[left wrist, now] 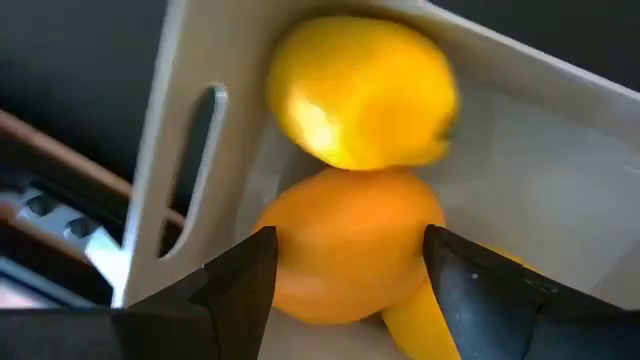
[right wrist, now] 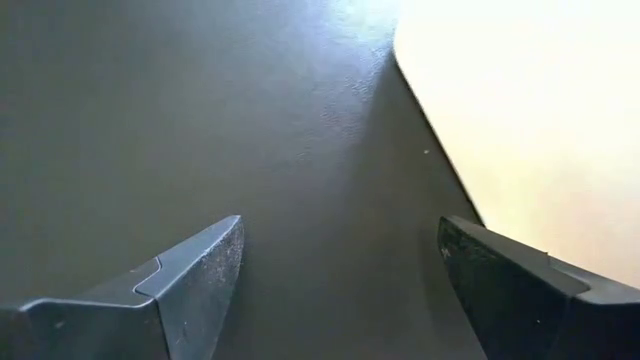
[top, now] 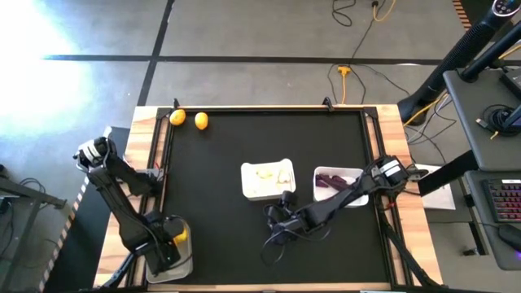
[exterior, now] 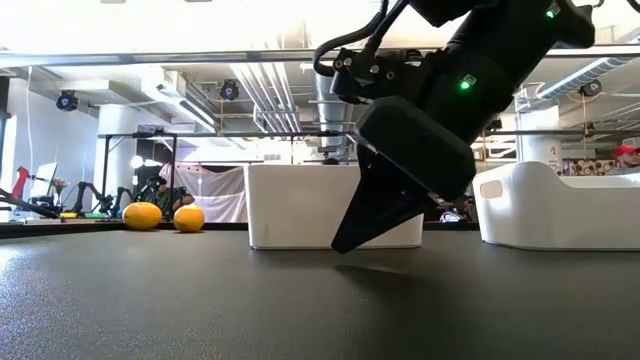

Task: Sort produce into baskets
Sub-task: Put the lemon into the gray bin

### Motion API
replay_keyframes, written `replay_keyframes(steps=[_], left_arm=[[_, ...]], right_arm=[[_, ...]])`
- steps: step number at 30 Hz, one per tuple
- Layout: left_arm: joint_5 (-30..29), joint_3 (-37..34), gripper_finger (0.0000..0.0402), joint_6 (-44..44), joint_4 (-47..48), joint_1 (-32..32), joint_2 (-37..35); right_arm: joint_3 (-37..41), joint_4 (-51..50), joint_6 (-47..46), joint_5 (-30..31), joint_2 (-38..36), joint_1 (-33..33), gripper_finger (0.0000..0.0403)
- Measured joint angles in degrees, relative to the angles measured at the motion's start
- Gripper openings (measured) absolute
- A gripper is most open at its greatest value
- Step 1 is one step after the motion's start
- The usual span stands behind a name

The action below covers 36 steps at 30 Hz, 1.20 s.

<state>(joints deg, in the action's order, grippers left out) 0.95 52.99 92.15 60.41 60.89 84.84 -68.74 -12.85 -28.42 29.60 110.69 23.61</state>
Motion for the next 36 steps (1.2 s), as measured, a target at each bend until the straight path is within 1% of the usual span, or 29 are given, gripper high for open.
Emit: replay_keyframes(steps=[4, 9, 11, 13, 18, 20, 22, 23, 25, 27, 29, 31, 33, 36], left_arm=[[0.2, -0.2, 0.0233, 1.9, 2.8, -0.3, 0.1], [-0.6, 1.7, 0.0241, 1.1, 6.8, -0.5, 0.2], [-2.3, 3.3, 0.0249, -0.6, 8.2, -0.7, 0.2], [-5.9, 5.4, 0.0257, -3.2, 9.6, -1.0, 0.2], [-20.6, 12.7, 0.0279, -8.3, 18.6, -1.8, 0.2], [-29.2, 15.5, 0.0288, -9.3, 23.6, -2.2, 0.2], [-39.6, 17.8, 0.0293, -9.6, 28.8, -2.8, 0.2], [-44.6, 18.5, 0.0294, -9.7, 30.1, -3.3, 0.2], [-52.8, 18.5, 0.0295, -15.1, 28.7, -5.0, -1.1], [-58.0, 17.9, 0.0295, -18.9, 28.7, -8.3, -2.2], [-60.5, 16.5, 0.0295, -19.9, 29.7, -12.8, -2.7], [-61.3, 14.3, 0.0295, -21.6, 29.3, -18.1, -3.5], [-60.9, 12.2, 0.0295, -22.1, 28.9, -24.9, -4.4], [-57.7, 8.8, 0.0295, -23.3, 27.3, -37.4, -5.0]], right_arm=[[0.0, 0.1, 0.1, 0.0, 0.0, -0.4, 0.0327], [0.0, 0.2, 0.6, 0.0, 0.0, -0.5, 0.0327], [0.0, 0.2, 0.6, 0.0, 0.0, -0.5, 0.0327], [0.0, 0.3, 0.6, 0.0, 0.0, -0.5, 0.0327], [0.0, 0.3, 0.5, 0.0, 0.0, -0.5, 0.0327], [0.0, 0.3, 0.3, 0.0, 0.0, -0.5, 0.0327], [0.0, 0.3, -0.5, 0.0, 0.0, -0.5, 0.0327], [0.0, 0.3, -0.7, 0.0, 0.0, -0.5, 0.0327], [0.0, 0.3, -1.4, 0.0, 0.0, -0.5, 0.0327], [0.1, 0.3, -2.1, 0.0, 0.0, -0.2, 0.0327], [0.3, 0.3, -3.0, -0.1, 0.0, 0.3, 0.0327], [0.5, 0.3, -3.6, -0.1, 0.0, 1.0, 0.0327], [0.8, 0.3, -4.4, -0.1, 0.0, 1.6, 0.0327], [1.5, 0.3, -5.0, -0.1, 0.0, 2.3, 0.0327]])
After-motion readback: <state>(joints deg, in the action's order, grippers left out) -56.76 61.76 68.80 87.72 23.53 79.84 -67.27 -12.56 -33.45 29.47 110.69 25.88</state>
